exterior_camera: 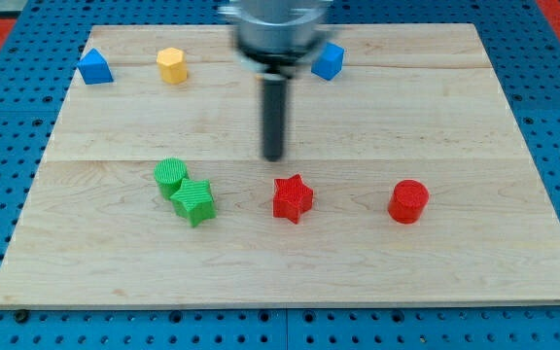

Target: Separate the green circle from the green star

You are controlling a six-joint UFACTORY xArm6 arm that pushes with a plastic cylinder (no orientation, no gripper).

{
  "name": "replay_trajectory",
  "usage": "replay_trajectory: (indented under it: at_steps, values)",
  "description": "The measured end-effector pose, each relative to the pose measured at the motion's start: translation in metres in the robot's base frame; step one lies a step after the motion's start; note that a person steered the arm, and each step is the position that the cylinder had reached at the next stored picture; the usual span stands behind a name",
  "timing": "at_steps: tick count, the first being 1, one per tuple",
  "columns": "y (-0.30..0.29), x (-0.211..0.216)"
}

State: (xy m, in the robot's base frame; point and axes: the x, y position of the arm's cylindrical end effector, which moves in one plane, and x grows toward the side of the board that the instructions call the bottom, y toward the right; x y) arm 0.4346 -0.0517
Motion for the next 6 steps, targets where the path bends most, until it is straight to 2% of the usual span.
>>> replay_trajectory:
  at_steps: [3,5,6]
  values:
    - [-0.122,0.05]
    - [-0.109,0.036]
    - [-0.112,0.059]
